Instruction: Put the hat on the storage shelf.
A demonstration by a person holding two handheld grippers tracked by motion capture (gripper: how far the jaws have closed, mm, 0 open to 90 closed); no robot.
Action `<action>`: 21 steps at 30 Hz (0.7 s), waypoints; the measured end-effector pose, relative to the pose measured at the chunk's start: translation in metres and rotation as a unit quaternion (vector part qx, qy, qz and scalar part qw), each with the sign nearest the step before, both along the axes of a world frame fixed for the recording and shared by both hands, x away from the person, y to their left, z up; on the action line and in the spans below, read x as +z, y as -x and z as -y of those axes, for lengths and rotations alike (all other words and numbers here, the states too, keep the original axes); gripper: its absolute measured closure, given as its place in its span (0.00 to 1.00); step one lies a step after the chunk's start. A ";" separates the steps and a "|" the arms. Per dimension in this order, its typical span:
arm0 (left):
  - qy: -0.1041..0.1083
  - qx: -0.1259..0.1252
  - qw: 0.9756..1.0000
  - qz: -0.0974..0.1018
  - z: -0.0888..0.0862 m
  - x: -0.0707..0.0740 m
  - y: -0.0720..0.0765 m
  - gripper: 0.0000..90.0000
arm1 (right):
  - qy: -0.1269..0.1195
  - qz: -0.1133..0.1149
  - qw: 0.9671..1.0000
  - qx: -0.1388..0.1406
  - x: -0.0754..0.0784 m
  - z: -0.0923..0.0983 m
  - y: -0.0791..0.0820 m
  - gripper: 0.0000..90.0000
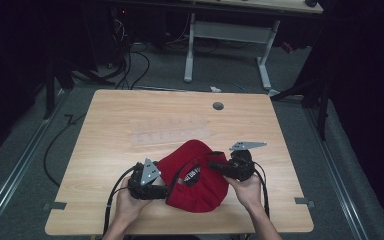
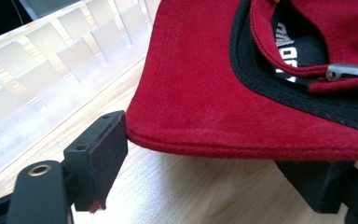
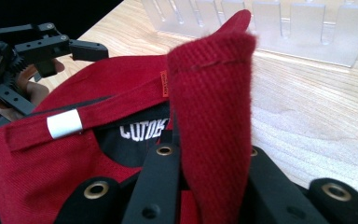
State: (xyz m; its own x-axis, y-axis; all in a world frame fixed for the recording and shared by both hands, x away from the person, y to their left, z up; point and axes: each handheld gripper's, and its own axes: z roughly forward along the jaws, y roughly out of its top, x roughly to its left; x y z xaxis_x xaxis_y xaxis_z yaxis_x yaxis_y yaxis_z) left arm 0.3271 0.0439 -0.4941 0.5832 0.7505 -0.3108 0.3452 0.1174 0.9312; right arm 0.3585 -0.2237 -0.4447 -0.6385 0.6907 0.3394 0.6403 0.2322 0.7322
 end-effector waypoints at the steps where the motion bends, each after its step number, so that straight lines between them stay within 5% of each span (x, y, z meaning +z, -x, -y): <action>1: 0.000 0.000 1.000 0.000 0.000 0.000 0.000 0.22 | -0.004 -0.003 1.000 0.001 0.000 0.000 0.000 0.95; 21: -0.024 -0.004 1.000 0.010 0.003 -0.004 -0.002 0.25 | -0.047 -0.051 0.997 0.022 -0.009 0.005 -0.010 0.95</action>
